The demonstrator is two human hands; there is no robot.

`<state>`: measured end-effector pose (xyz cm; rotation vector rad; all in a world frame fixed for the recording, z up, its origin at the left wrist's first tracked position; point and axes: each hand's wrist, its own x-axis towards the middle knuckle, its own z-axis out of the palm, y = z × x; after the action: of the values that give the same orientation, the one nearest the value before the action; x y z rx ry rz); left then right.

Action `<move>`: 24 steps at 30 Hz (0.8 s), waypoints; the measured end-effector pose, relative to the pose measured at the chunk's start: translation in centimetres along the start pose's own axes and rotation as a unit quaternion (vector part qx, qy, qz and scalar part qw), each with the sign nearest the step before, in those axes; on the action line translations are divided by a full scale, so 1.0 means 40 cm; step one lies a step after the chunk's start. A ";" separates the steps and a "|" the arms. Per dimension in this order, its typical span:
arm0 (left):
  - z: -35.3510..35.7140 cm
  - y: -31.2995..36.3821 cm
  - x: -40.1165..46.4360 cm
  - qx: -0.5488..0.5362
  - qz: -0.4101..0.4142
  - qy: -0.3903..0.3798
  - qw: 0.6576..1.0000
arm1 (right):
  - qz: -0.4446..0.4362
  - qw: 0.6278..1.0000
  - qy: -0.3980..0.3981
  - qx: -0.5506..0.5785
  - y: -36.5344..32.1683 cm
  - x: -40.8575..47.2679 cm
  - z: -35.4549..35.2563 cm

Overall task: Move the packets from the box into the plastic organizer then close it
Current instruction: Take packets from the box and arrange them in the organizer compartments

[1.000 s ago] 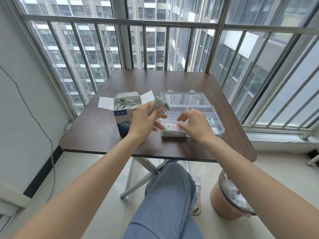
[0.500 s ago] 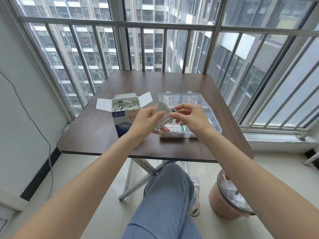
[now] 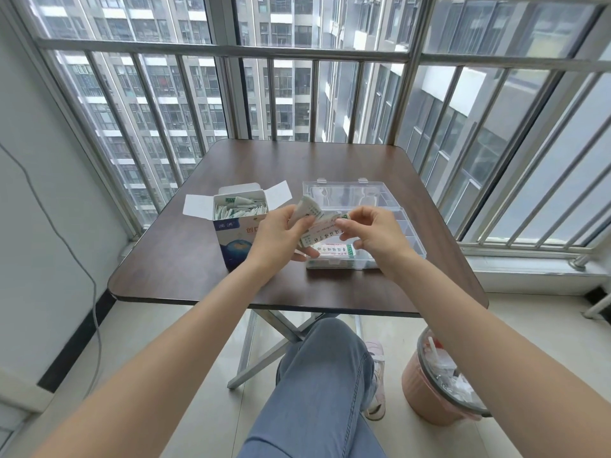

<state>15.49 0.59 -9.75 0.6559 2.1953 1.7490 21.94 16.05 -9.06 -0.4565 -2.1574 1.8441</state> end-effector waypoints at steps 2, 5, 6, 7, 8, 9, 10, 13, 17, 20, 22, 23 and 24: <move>0.001 0.000 0.002 0.032 0.005 0.015 0.999 | 0.006 1.000 0.016 0.026 0.003 0.003 -0.009; -0.002 -0.003 0.005 0.080 0.023 0.049 0.995 | 0.012 0.999 0.042 0.031 0.008 0.003 -0.019; -0.002 -0.006 0.006 0.099 0.032 0.061 0.993 | 0.012 0.999 0.051 0.016 0.013 0.002 -0.020; -0.003 -0.007 0.007 0.117 0.042 0.071 0.990 | 0.012 0.998 0.060 -0.004 0.018 0.002 -0.020; -0.003 -0.009 0.008 0.135 0.049 0.078 0.987 | 0.013 0.997 0.069 -0.027 0.023 0.004 -0.018; -0.003 -0.010 0.008 0.149 0.053 0.080 0.984 | 0.014 0.996 0.077 -0.052 0.029 0.004 -0.015; -0.001 -0.011 0.009 0.161 0.055 0.078 0.982 | 0.013 0.993 0.084 -0.077 0.036 0.006 -0.011; 0.000 -0.018 0.016 0.196 0.058 0.066 0.977 | 0.002 0.983 0.099 -0.156 0.053 0.012 0.001; -0.002 -0.034 0.017 0.240 0.057 0.050 0.968 | -0.008 0.972 0.091 -0.217 0.060 0.012 0.008; -0.002 -0.048 0.013 0.259 0.049 0.042 0.964 | -0.021 0.955 0.091 -0.281 0.059 0.010 0.010; -0.004 -0.048 0.007 0.250 0.046 0.038 0.966 | -0.022 0.947 0.091 -0.306 0.058 0.010 0.008; -0.004 -0.045 0.004 0.237 0.042 0.034 0.970 | -0.021 0.947 0.089 -0.309 0.057 0.009 0.005; -0.004 -0.043 0.000 0.222 0.037 0.027 0.974 | -0.019 0.946 0.087 -0.311 0.054 0.008 0.002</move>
<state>15.09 0.17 -11.35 0.7997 2.6593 1.3206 21.76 16.42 -11.19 -0.6632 -2.5596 1.0152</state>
